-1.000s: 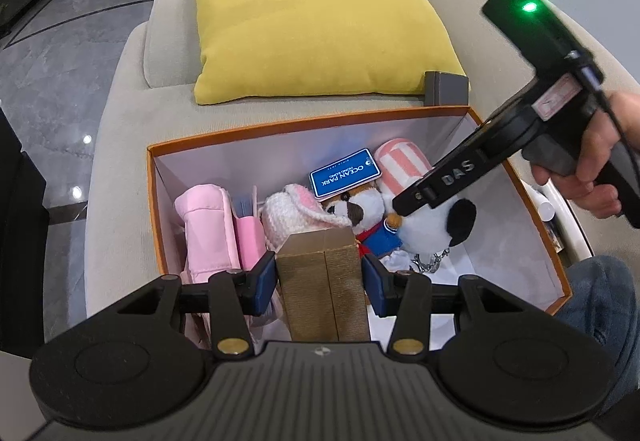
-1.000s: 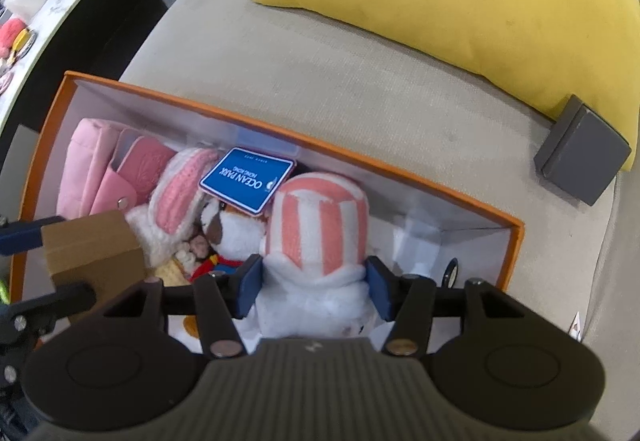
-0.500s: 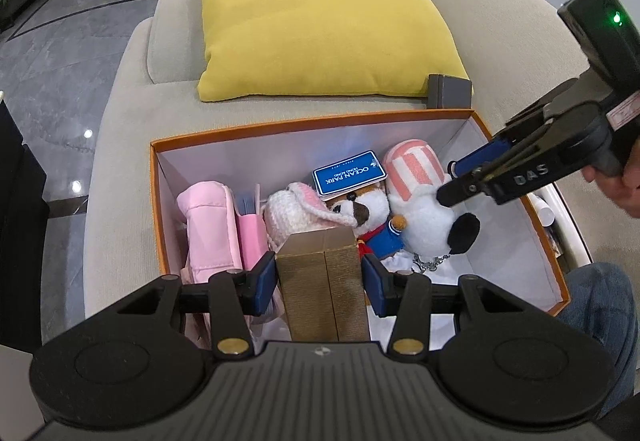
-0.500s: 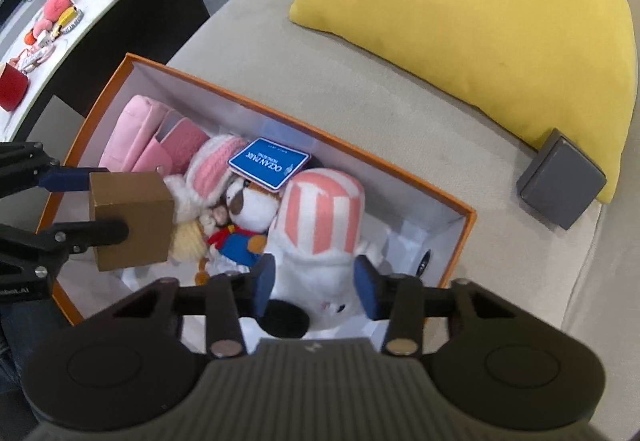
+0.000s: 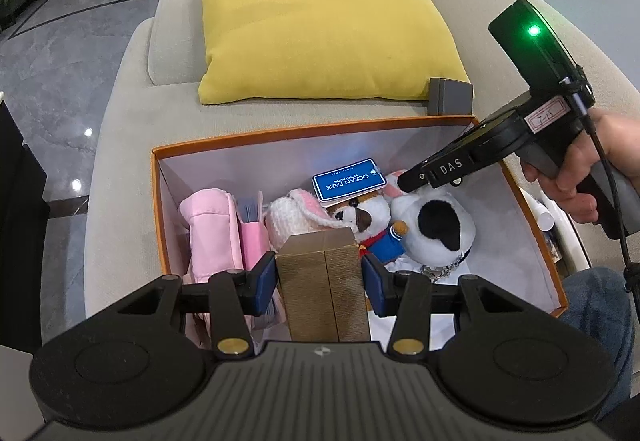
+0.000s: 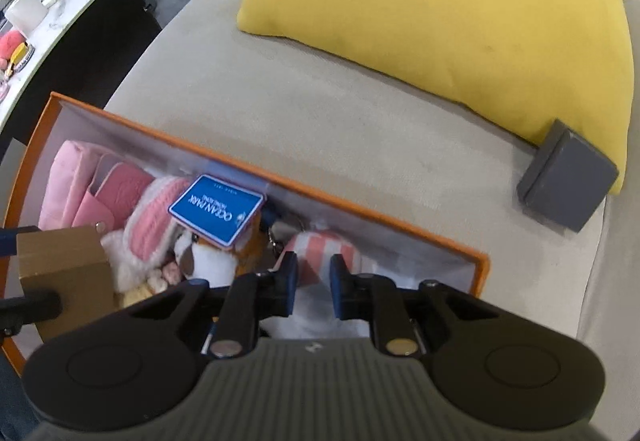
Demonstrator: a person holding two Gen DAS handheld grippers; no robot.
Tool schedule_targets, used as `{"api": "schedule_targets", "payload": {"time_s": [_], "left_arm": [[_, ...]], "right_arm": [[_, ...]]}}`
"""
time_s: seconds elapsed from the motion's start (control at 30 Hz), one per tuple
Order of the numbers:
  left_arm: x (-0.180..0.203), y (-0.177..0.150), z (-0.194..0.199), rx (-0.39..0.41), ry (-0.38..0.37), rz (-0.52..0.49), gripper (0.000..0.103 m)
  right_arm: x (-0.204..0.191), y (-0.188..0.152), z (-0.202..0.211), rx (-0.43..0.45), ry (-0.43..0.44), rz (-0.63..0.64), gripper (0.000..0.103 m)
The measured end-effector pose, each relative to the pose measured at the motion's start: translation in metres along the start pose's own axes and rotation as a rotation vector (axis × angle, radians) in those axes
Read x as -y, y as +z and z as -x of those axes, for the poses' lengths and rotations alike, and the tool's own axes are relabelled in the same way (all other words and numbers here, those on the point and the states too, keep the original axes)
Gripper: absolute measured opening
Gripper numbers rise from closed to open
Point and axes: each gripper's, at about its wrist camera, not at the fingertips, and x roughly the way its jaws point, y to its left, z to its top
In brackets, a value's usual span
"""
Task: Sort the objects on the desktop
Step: 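Lower the striped-hat plush into the box and open the right tool while the left tool holds the cardboard box, then lower the brown cardboard box into the orange box and open the left tool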
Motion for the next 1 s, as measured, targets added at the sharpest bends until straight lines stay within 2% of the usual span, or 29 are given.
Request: {"api": "schedule_targets", "payload": {"time_s": [0.13, 0.23, 0.3, 0.43, 0.57, 0.7, 0.73, 0.8, 1.0], "left_arm": [[-0.001, 0.001, 0.001, 0.001, -0.001, 0.004, 0.052], [-0.002, 0.001, 0.001, 0.004, -0.003, 0.005, 0.052], [-0.002, 0.0, 0.001, 0.005, -0.005, 0.008, 0.052], [-0.001, 0.0, 0.002, 0.009, -0.007, -0.001, 0.052], [0.002, 0.001, 0.0, 0.002, -0.001, -0.015, 0.052], [0.005, 0.002, -0.001, -0.009, 0.012, -0.019, 0.052], [0.005, 0.002, -0.001, -0.012, 0.016, -0.017, 0.052], [0.004, 0.001, -0.002, -0.016, 0.019, -0.008, 0.052], [0.005, 0.001, -0.002, -0.018, 0.031, -0.008, 0.052]], "right_arm": [[0.001, 0.0, 0.015, 0.005, 0.037, 0.022, 0.021], [-0.003, -0.007, 0.031, -0.006, 0.056, 0.106, 0.04], [-0.005, -0.016, 0.041, -0.017, 0.073, 0.161, 0.041], [-0.016, -0.042, 0.049, -0.044, 0.081, 0.278, 0.053], [-0.025, -0.062, 0.038, -0.072, 0.041, 0.38, 0.053], [-0.031, -0.069, 0.021, -0.063, -0.015, 0.466, 0.053], [-0.032, -0.07, 0.018, -0.047, -0.022, 0.48, 0.05], [-0.034, -0.07, 0.014, -0.026, -0.018, 0.491, 0.053], [-0.037, -0.065, 0.006, 0.031, 0.016, 0.456, 0.05]]}}
